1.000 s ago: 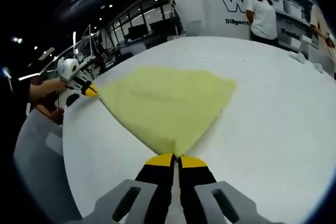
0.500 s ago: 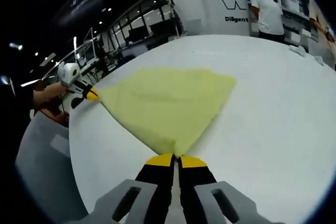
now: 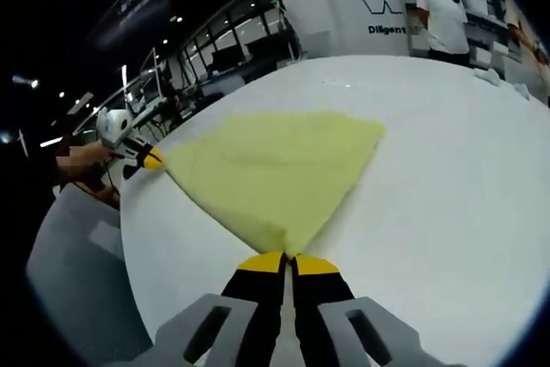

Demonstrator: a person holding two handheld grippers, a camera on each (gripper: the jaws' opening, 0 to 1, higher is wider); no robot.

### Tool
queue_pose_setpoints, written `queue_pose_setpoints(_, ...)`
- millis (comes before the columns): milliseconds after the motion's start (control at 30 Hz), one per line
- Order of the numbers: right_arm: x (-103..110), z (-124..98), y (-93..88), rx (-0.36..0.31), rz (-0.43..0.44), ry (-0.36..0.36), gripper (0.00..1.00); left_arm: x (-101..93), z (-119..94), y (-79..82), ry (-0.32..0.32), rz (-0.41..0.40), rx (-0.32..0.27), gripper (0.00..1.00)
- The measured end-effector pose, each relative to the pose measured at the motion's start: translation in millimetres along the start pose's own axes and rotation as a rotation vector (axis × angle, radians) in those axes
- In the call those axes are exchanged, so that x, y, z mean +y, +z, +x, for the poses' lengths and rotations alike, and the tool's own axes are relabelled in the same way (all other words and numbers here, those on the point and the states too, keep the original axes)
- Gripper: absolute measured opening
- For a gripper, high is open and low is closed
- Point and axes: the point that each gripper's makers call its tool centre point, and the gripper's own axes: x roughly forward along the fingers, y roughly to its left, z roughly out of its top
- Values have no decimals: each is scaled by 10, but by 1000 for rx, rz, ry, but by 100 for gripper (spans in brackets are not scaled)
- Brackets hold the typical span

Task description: Fold the garment on the visible template until the final outline fits inside the template.

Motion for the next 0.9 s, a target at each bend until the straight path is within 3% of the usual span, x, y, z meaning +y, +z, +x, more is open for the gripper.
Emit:
queue_pose_setpoints(200, 35, -5, -4, 2, 4, 3, 0, 1, -11, -11, 12, -22, 0, 3)
queue_pose_setpoints(300, 46, 3, -2, -1, 8, 4, 0, 21, -6, -46, 32, -72, 22, 3)
queue_pose_setpoints(333, 38, 4, -10, 4, 24, -2, 0, 89, -17, -131, 69, -82, 71, 3)
queue_pose_setpoints(367, -2, -1, -44, 23, 67, -37, 0, 106, -15, -151, 76, -89, 79, 3)
queue_pose_setpoints(433, -23, 12, -32, 18, 45, -44, 3, 121, -26, -135, 86, -152, 54, 3)
queue_pose_setpoints(500, -26, -4, 8, -9, 73, -57, 9, 121, -64, -76, 85, -253, 6, 12)
queue_pose_setpoints(633, 8, -62, 73, -30, 98, -73, 32, 140, -160, 35, 92, -373, -72, 33)
queue_pose_setpoints(767, 61, -120, 94, -33, 75, -100, 52, 157, -240, 137, 114, -450, -146, 50)
queue_pose_setpoints(867, 134, -172, 105, -49, 86, -114, 63, 167, -274, 128, 156, -454, -141, 71)
queue_pose_setpoints(900, 149, -182, 90, -44, 78, -123, 67, 148, -287, 134, 159, -457, -142, 74)
